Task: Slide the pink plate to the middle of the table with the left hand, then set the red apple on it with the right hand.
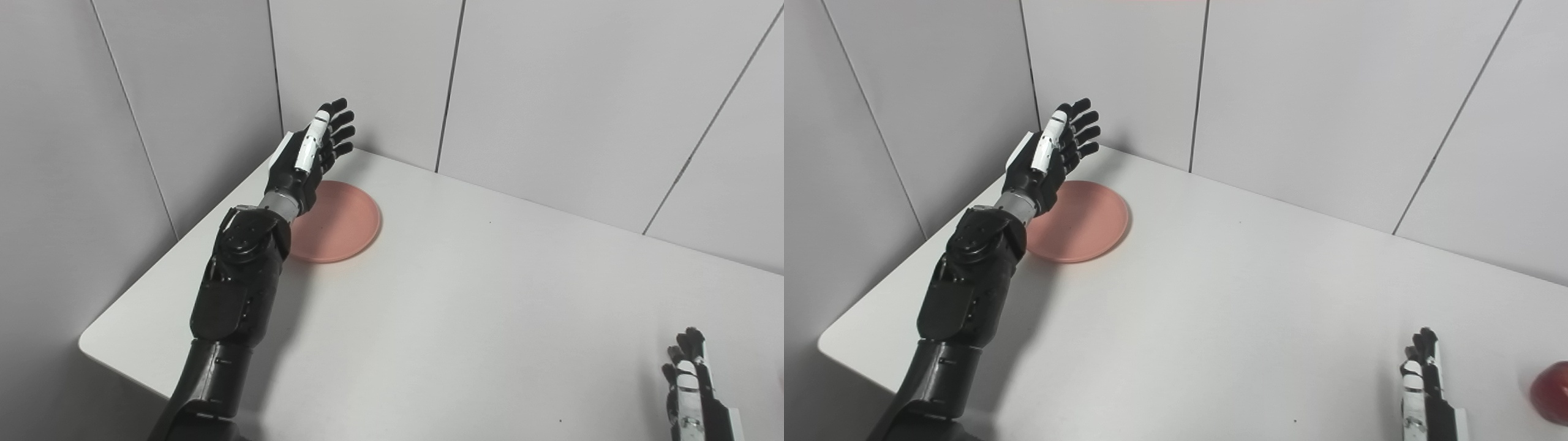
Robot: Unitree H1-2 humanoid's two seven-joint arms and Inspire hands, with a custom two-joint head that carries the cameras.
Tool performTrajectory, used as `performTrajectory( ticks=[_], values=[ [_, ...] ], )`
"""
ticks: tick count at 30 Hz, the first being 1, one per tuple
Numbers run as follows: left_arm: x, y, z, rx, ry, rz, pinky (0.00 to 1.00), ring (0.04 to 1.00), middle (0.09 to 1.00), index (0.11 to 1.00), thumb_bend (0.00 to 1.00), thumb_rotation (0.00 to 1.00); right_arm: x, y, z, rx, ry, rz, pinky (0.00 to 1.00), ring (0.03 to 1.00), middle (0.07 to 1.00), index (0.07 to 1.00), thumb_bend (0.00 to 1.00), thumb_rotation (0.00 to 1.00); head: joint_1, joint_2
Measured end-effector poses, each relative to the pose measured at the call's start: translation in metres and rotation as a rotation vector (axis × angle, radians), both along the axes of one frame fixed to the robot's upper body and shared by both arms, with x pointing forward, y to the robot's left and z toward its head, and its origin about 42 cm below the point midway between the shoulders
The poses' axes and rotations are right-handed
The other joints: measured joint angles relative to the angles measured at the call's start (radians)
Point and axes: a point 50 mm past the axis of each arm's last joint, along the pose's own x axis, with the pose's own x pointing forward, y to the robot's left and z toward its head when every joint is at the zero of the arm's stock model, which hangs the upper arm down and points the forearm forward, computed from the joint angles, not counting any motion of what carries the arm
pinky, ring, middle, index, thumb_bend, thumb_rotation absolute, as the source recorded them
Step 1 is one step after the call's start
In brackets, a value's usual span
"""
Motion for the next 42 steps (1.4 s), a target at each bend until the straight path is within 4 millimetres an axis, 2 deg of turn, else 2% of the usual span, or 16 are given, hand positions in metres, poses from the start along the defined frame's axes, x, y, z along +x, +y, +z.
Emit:
performTrajectory(
  ticks=[10, 21, 29, 42],
  values=[
    [0.01, 0.026, 0.014, -0.044, -0.013, 0.042, 0.91, 0.914, 0.914, 0.905, 0.35, 1.0, 0.0, 0.0, 0.0, 0.017, 0.005, 0.002, 1.0, 1.0, 1.0, 1.0, 0.0, 1.0, 0.006, -0.003],
    [0.016, 0.05, 0.0, -0.092, 0.051, 0.073, 0.91, 0.912, 0.913, 0.903, 0.37, 1.0, 0.0, -0.001, 0.002, 0.018, 0.012, 0.003, 1.0, 1.0, 1.0, 1.0, 0.0, 1.0, 0.011, -0.002],
    [0.019, 0.06, -0.007, -0.109, 0.08, 0.084, 0.88, 0.889, 0.892, 0.883, 0.32, 1.0, 0.0, -0.001, 0.002, 0.016, 0.022, 0.003, 1.0, 1.0, 1.0, 1.0, 0.0, 1.0, 0.015, -0.003],
    [0.024, 0.077, -0.024, -0.127, 0.134, 0.1, 0.86, 0.869, 0.867, 0.851, 0.31, 1.0, 0.0, -0.002, 0.002, 0.017, 0.028, 0.001, 1.0, 1.0, 1.0, 1.0, 0.0, 1.0, 0.014, -0.015]
  ],
)
